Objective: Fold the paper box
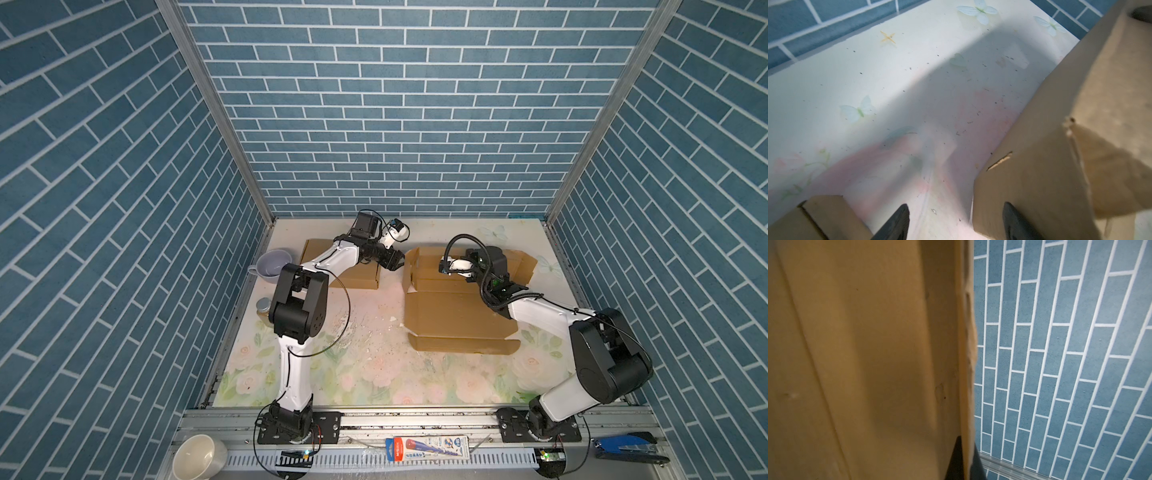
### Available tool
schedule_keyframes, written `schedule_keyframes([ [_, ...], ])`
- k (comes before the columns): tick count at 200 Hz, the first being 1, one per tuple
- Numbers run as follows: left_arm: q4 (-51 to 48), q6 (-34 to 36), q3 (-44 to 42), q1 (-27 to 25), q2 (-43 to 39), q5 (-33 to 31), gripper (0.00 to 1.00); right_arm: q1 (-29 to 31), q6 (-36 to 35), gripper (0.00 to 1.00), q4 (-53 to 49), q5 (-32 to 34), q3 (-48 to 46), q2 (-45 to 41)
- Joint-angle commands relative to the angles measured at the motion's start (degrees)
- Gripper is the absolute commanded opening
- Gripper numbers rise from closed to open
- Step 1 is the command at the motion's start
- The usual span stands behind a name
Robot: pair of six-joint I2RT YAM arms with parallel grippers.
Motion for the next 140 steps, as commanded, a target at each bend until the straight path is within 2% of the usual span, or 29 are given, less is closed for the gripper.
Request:
schedule_keyframes([
  [1,-4.6,3.2,-0.4,-1.9,-1.3,5.0,0.72,0.3,0.9,0.0,-0.9,-0.5,1.7,-0.2],
  [27,-9.1,5.1,2.3,-3.4,0.5,5.3,0.72,0.3,0.9,0.0,-1.0,-0.5,1.7,0.2],
  [63,-16.0,8.6,4.7,-2.1,0.7,0.4,0.73,0.2,0.9,0.0,-0.6,0.2,2.0,0.5],
  [91,-17.0,7.0,6.1,-1.5,0.5,2.8,0.73,0.2,0.9,0.0,-0.5,0.7,2.9,1.1],
  [140,-10.2,3.5,2.0,-2.0,-0.7,8.5,0.74,0.4,1.0,0.0,-0.9,0.6,2.7,0.9],
])
